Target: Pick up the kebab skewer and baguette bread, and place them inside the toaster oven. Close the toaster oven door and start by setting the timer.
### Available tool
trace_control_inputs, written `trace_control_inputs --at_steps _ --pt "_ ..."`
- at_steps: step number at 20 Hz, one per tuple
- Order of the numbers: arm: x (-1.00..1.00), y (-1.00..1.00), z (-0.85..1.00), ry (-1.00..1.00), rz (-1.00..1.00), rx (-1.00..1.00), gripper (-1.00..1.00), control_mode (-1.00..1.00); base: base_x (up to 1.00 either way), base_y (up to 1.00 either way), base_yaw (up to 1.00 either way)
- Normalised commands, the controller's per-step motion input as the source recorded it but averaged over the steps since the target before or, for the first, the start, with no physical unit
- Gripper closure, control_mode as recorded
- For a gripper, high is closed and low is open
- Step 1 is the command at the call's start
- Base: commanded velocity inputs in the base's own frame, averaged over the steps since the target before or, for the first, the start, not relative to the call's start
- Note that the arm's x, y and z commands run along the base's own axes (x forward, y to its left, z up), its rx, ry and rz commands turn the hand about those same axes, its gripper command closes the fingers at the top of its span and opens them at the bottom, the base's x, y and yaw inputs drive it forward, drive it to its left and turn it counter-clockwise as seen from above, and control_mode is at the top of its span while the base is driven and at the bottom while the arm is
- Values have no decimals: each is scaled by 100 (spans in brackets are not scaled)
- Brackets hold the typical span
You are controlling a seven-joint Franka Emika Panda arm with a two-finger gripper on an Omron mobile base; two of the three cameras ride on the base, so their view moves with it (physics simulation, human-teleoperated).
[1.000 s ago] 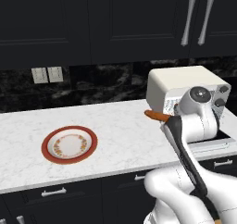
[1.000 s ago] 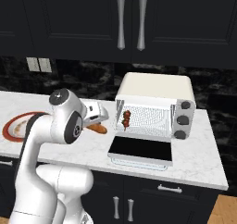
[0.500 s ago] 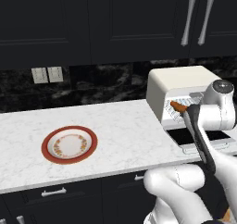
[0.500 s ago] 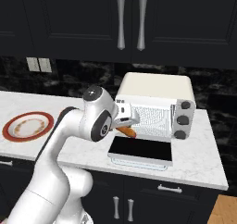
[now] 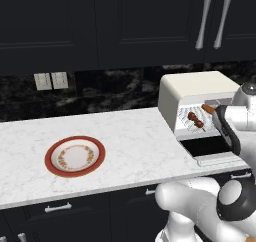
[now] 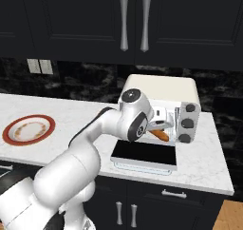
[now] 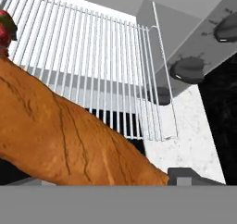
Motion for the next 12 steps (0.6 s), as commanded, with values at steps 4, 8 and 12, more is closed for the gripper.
trace_control_inputs --at_steps 4,8,12 --pt "69 -22 -30 1 3 0 100 -100 0 0 0" --pt "56 0 -35 0 12 1 100 -100 0 0 0" --pt "37 0 -47 0 15 3 100 -100 0 0 0"
